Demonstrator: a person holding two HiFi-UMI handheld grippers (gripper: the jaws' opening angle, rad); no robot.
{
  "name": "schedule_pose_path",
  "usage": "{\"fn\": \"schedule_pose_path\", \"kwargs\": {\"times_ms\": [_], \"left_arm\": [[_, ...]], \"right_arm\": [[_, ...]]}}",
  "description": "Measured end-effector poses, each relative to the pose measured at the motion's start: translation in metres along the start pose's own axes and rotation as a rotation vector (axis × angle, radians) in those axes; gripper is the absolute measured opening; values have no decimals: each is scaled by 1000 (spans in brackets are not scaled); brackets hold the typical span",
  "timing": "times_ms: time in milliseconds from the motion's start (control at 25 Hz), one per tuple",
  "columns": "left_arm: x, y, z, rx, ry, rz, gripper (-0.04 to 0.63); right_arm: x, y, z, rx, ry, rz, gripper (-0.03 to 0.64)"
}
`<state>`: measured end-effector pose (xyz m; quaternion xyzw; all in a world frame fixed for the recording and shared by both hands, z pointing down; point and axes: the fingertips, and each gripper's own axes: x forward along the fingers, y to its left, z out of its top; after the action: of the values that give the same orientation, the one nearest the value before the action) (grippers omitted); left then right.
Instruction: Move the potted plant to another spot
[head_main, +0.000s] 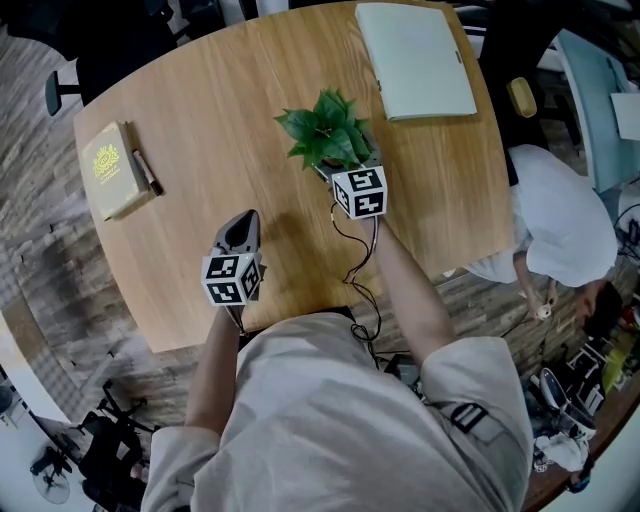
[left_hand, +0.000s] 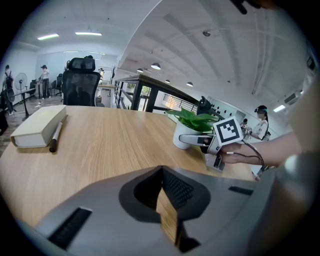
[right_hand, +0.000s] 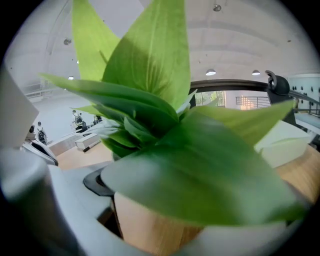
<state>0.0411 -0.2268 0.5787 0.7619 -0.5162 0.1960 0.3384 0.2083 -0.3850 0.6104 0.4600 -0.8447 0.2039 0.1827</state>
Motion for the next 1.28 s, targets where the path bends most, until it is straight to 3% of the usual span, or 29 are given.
{"fn": "schedule_pose_path", "kwargs": {"times_ms": [680, 760, 1280], "left_arm": [[-19, -8, -17, 0, -16, -45, 12], [-22, -9, -18, -2, -21, -58, 11], [-56, 3, -33, -18, -61, -80, 12]], "right_arm": [[-54, 22, -34, 6, 40, -60, 519], [-64, 30, -39, -8, 53, -64, 483], [-100, 119, -69, -60, 137, -38, 99]]}}
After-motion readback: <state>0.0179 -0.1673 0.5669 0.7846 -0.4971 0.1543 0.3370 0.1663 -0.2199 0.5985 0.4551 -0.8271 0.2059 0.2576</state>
